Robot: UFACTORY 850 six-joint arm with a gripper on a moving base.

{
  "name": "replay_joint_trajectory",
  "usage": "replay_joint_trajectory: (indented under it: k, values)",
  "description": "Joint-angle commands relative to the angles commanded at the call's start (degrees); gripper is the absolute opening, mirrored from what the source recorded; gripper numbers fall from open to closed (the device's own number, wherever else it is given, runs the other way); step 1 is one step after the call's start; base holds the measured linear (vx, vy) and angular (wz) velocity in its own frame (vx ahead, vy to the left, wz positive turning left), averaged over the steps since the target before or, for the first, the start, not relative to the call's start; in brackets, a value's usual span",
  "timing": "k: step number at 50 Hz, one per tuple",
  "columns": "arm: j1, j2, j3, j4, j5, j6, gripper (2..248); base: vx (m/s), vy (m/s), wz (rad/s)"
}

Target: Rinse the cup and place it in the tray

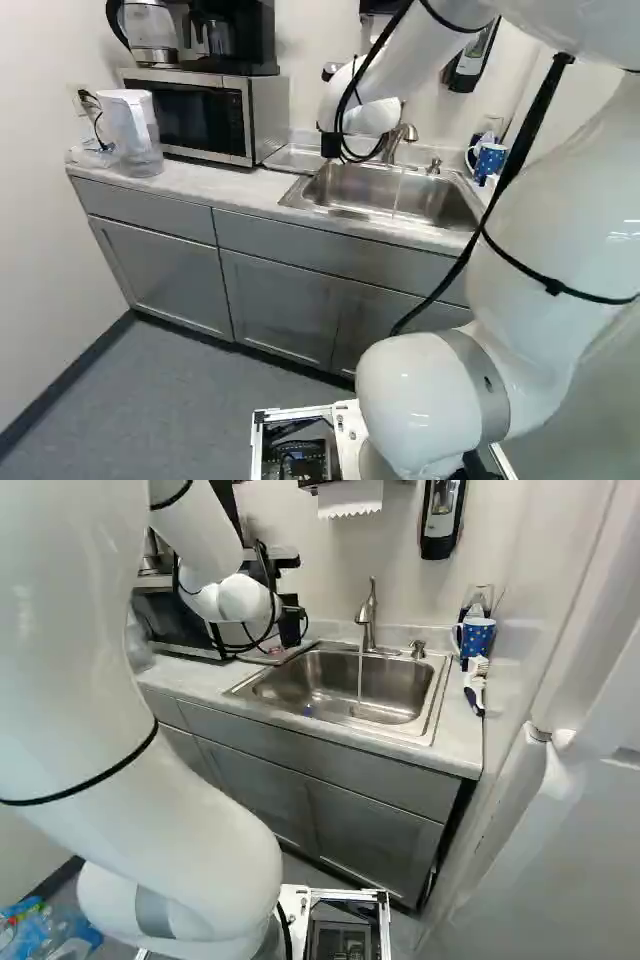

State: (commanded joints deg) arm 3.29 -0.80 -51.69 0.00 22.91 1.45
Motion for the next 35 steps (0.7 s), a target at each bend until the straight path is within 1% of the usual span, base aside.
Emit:
replay_joint_trajectory:
  k: [20, 35]
  values:
    - [2.8, -5.9, -3.6, 0.0, 3.1, 0.0, 121, 0.0, 0.0, 0.0]
    - [4.5, -10.9, -7.2, 0.0, 5.3, 0.0, 121, 0.0, 0.0, 0.0]
